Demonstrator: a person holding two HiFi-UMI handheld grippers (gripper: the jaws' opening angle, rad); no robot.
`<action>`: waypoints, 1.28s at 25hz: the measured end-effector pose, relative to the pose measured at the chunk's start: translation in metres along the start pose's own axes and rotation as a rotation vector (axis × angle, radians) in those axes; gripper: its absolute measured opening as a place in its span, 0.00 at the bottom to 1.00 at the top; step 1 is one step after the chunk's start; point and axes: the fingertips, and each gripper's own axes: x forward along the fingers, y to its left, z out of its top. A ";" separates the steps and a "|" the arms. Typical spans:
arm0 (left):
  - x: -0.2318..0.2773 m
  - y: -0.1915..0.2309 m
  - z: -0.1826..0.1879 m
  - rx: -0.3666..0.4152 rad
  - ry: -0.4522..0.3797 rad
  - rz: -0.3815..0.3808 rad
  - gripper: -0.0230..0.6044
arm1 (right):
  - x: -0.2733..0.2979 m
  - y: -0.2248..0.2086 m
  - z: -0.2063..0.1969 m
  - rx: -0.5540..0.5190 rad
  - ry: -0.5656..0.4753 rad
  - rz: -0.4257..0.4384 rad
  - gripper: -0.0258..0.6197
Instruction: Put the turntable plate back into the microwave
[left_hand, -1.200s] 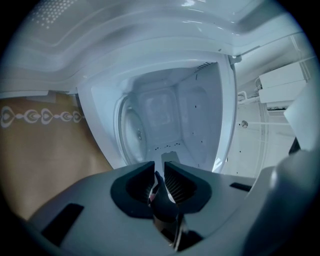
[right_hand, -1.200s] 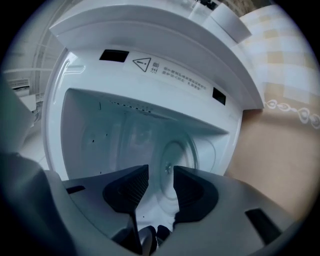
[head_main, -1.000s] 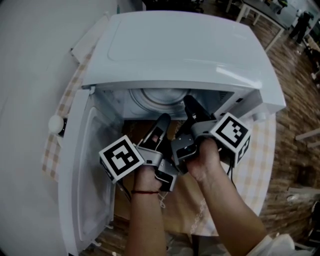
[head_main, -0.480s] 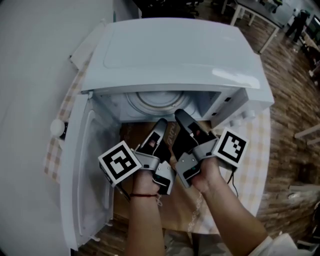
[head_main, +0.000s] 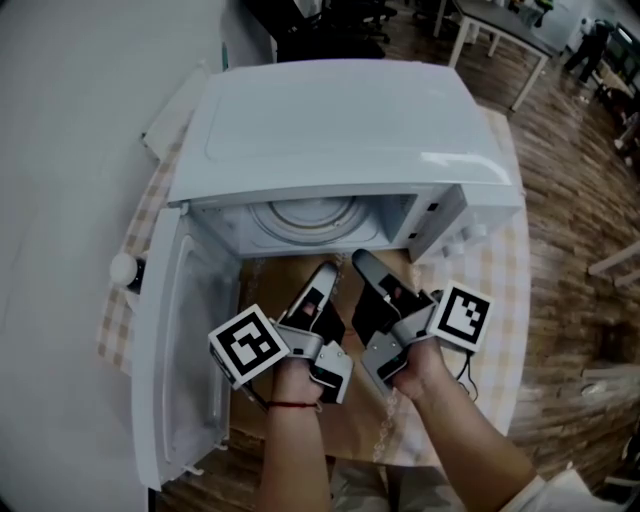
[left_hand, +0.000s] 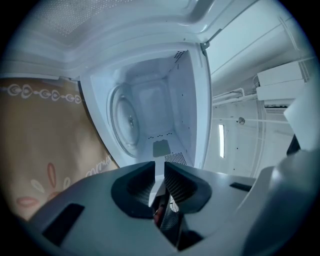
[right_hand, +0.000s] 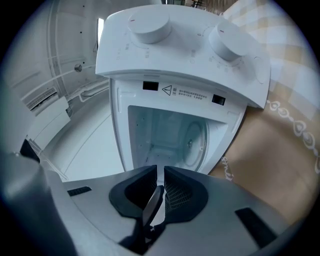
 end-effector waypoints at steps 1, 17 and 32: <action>-0.001 -0.001 -0.002 -0.001 0.001 -0.001 0.13 | -0.001 0.002 0.000 -0.012 0.004 0.004 0.14; -0.027 -0.010 -0.034 0.198 0.000 0.083 0.06 | -0.027 0.035 -0.016 -0.330 0.134 0.062 0.13; -0.047 -0.057 -0.055 0.548 -0.061 -0.024 0.04 | -0.068 0.061 -0.037 -0.667 0.185 0.180 0.13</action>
